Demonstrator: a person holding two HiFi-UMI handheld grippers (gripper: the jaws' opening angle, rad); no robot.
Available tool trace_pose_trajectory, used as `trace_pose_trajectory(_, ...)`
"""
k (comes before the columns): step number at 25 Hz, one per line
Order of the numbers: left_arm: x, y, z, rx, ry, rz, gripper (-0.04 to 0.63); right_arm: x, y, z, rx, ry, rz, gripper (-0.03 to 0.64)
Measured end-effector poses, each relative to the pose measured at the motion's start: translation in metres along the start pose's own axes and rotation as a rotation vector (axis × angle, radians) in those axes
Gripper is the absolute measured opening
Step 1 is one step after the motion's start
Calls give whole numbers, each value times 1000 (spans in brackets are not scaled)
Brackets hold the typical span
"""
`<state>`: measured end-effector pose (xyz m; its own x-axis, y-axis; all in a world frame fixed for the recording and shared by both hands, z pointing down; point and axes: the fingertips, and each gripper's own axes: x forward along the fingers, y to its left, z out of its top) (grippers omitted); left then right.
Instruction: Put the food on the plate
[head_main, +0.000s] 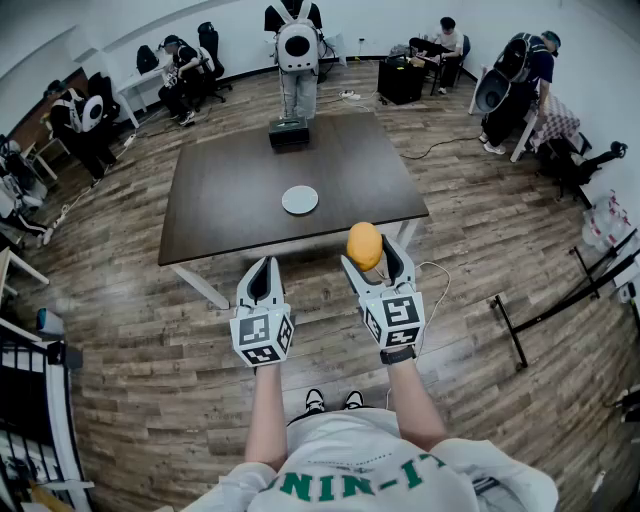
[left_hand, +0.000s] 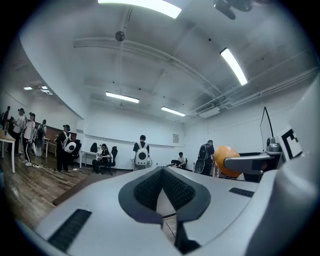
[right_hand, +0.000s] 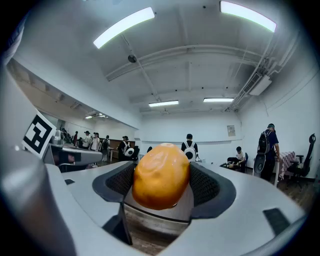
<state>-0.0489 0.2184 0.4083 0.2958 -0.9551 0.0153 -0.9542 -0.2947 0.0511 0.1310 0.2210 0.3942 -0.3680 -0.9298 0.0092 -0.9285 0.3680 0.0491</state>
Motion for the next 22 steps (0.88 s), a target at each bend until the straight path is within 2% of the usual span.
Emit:
trace_pose_trajectory(9,4,-25,-7,35,10,4,12,-7,-19,-11,48,16,17,356)
trace_pose_trajectory(15,15,-5,-25,30,42,26,12,17,-18,-34,100,42,31,357)
trace_pose_trajectory(18,41,5,-31,31,43,11,12,45,-19,-47,112,61,30,357)
trace_pose_trajectory(22,110,33,-38,31,60,-45,12,113,-21,-60,118,84,32,357)
